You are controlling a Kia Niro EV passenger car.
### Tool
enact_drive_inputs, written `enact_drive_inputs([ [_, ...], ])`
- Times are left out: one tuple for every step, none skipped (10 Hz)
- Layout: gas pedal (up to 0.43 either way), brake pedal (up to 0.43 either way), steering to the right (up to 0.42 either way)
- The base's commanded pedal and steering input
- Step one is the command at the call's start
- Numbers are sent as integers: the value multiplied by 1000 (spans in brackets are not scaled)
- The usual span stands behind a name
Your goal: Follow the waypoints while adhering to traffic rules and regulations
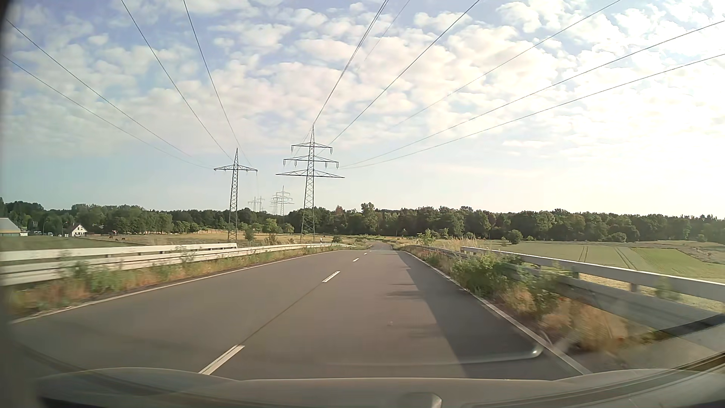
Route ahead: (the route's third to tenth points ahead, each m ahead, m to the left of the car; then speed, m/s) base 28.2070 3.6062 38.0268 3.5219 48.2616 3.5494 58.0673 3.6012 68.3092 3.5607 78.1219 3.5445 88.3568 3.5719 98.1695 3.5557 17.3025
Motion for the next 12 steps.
enact_drive_inputs([
  [0,30,4],
  [0,30,4],
  [0,30,3],
  [0,30,4],
  [0,30,3],
  [0,30,1],
  [0,30,1],
  [20,30,1],
  [47,30,1],
  [59,30,1],
  [59,30,1],
  [67,24,1],
])
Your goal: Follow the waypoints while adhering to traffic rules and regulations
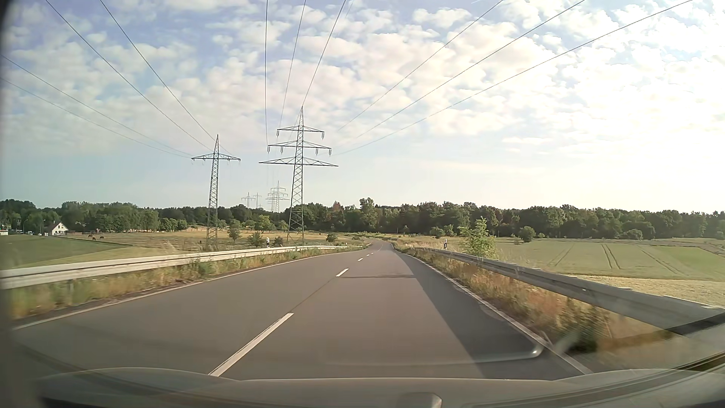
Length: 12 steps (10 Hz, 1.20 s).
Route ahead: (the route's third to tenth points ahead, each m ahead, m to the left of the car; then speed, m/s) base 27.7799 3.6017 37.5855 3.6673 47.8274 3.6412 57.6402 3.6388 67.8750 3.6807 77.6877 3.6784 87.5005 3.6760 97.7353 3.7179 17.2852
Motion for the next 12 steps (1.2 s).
enact_drive_inputs([
  [67,24,2],
  [67,30,2],
  [79,30,2],
  [79,24,3],
  [87,30,5],
  [98,30,4],
  [98,24,4],
  [98,30,4],
  [110,30,4],
  [110,30,4],
  [110,30,4],
  [110,30,4],
])
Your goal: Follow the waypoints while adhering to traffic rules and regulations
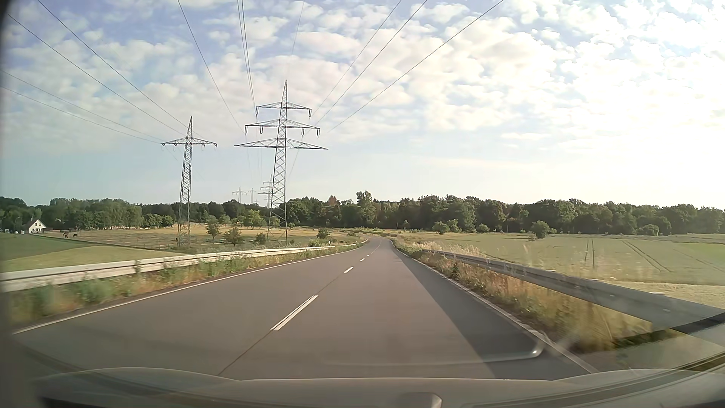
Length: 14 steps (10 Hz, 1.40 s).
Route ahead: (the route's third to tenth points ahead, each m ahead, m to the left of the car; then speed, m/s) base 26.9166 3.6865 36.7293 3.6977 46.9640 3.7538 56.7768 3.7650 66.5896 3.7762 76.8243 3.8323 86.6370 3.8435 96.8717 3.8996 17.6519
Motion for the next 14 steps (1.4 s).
enact_drive_inputs([
  [118,30,4],
  [130,30,3],
  [138,30,3],
  [150,30,3],
  [150,30,4],
  [157,24,3],
  [157,30,3],
  [177,30,3],
  [177,30,3],
  [177,30,2],
  [189,30,2],
  [189,30,2],
  [197,30,2],
  [197,30,2],
])
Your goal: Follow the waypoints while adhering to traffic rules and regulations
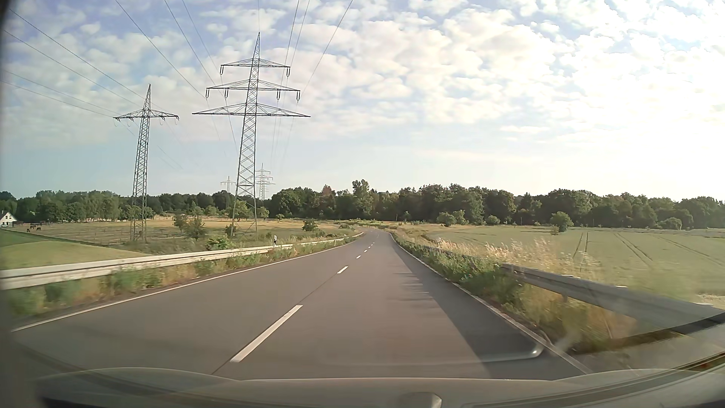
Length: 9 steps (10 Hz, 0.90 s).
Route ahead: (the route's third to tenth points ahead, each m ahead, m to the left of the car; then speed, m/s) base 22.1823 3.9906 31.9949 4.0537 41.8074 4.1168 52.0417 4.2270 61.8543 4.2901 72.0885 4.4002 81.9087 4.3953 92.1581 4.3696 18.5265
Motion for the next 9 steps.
enact_drive_inputs([
  [197,30,2],
  [197,30,2],
  [197,30,2],
  [197,30,2],
  [209,30,1],
  [209,30,1],
  [209,30,1],
  [209,30,1],
  [209,30,1],
])
